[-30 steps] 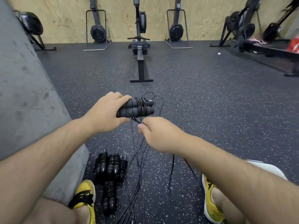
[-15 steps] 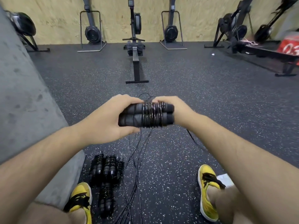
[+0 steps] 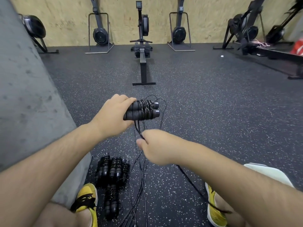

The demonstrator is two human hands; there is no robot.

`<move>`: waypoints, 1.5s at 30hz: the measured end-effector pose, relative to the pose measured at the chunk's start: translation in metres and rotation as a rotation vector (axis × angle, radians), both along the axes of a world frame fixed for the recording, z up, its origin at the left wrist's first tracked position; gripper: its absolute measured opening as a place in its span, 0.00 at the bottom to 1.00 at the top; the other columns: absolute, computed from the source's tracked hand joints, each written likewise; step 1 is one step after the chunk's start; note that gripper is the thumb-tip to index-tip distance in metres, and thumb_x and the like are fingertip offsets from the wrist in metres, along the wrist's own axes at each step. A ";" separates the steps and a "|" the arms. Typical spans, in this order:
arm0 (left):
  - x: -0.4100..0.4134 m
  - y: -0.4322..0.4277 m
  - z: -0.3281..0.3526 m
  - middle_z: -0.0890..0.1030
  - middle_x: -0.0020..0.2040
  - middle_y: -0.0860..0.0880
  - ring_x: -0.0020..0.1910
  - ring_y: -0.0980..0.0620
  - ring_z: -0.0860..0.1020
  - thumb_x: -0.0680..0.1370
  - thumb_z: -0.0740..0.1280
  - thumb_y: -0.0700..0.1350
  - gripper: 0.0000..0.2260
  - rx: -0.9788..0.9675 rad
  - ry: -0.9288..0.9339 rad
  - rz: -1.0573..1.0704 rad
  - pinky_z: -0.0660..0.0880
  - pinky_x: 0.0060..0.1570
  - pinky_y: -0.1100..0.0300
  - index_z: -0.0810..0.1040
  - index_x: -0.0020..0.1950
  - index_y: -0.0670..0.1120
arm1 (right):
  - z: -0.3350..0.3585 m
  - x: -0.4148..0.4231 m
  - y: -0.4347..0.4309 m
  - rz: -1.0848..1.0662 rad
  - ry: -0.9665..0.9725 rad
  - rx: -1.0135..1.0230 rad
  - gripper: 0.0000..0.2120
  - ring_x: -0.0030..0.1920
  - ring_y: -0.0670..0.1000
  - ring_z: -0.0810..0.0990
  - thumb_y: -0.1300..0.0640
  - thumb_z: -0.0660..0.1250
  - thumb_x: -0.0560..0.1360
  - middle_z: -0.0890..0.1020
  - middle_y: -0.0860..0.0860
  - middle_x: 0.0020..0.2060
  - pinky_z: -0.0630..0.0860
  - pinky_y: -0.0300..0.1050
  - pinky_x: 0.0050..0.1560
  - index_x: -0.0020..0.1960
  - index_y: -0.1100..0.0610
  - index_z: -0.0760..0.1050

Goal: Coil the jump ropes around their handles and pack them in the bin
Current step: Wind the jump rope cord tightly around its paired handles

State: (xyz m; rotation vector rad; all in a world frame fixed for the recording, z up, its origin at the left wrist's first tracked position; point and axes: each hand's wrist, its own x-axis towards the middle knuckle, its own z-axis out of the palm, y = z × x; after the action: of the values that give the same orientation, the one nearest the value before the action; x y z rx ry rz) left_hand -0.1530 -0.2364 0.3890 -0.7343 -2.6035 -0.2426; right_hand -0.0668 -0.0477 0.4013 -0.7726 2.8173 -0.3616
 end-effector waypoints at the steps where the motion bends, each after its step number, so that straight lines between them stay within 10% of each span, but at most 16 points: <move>1: 0.000 -0.002 -0.001 0.78 0.55 0.47 0.52 0.44 0.72 0.68 0.78 0.47 0.31 -0.011 -0.012 0.005 0.73 0.55 0.44 0.74 0.69 0.46 | 0.007 0.001 0.001 -0.021 0.049 -0.019 0.15 0.45 0.58 0.77 0.54 0.53 0.85 0.79 0.58 0.46 0.75 0.50 0.46 0.53 0.61 0.74; 8: 0.020 0.009 0.004 0.73 0.51 0.57 0.51 0.52 0.70 0.67 0.80 0.49 0.29 -0.023 -0.159 -0.248 0.68 0.55 0.55 0.76 0.65 0.47 | 0.048 -0.035 0.044 -0.110 0.572 0.060 0.15 0.49 0.52 0.78 0.40 0.55 0.82 0.79 0.46 0.48 0.73 0.48 0.43 0.54 0.47 0.76; 15: 0.068 0.028 0.026 0.78 0.55 0.62 0.58 0.62 0.77 0.71 0.79 0.38 0.28 0.367 -0.496 -0.344 0.71 0.56 0.68 0.69 0.65 0.48 | 0.020 -0.077 0.078 -0.109 0.284 -0.274 0.10 0.40 0.42 0.80 0.49 0.62 0.81 0.81 0.45 0.38 0.77 0.43 0.45 0.43 0.49 0.78; 19: 0.064 0.030 0.026 0.79 0.57 0.63 0.59 0.66 0.78 0.72 0.76 0.32 0.26 0.518 -0.498 -0.257 0.72 0.56 0.70 0.65 0.62 0.45 | -0.014 -0.059 0.047 -0.162 0.044 -0.137 0.13 0.41 0.45 0.77 0.65 0.54 0.83 0.77 0.49 0.41 0.76 0.42 0.46 0.44 0.57 0.73; 26: 0.025 0.003 0.012 0.68 0.54 0.49 0.56 0.46 0.70 0.72 0.75 0.42 0.25 0.100 -0.258 0.042 0.70 0.56 0.50 0.67 0.63 0.46 | -0.037 0.006 -0.012 0.095 0.000 -0.039 0.09 0.40 0.58 0.73 0.62 0.54 0.84 0.75 0.59 0.47 0.66 0.48 0.40 0.44 0.57 0.64; 31: 0.023 -0.002 0.003 0.63 0.52 0.53 0.57 0.46 0.68 0.73 0.73 0.39 0.22 -0.090 -0.331 0.010 0.67 0.59 0.48 0.68 0.63 0.42 | -0.002 0.012 -0.007 0.118 0.259 -0.004 0.10 0.38 0.53 0.69 0.51 0.52 0.85 0.66 0.46 0.34 0.68 0.49 0.38 0.51 0.55 0.68; 35: 0.037 0.012 -0.004 0.66 0.49 0.52 0.51 0.50 0.66 0.71 0.73 0.40 0.19 -0.062 -0.348 -0.168 0.68 0.52 0.48 0.67 0.55 0.46 | 0.030 -0.017 0.019 0.064 0.506 0.003 0.11 0.45 0.53 0.78 0.44 0.56 0.83 0.79 0.46 0.43 0.73 0.47 0.42 0.50 0.49 0.73; 45: 0.064 0.035 0.010 0.76 0.55 0.57 0.52 0.59 0.77 0.70 0.79 0.44 0.30 0.367 -0.469 -0.227 0.72 0.50 0.65 0.63 0.61 0.52 | 0.026 -0.075 0.075 -0.086 -0.321 -0.813 0.06 0.38 0.48 0.81 0.57 0.72 0.76 0.85 0.54 0.39 0.78 0.41 0.42 0.50 0.58 0.85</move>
State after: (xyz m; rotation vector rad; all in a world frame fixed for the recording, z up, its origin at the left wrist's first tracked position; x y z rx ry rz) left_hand -0.0893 -0.2014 0.3993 -0.9210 -2.7668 -1.0426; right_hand -0.1417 0.0274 0.4269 -0.6292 2.3525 -1.5413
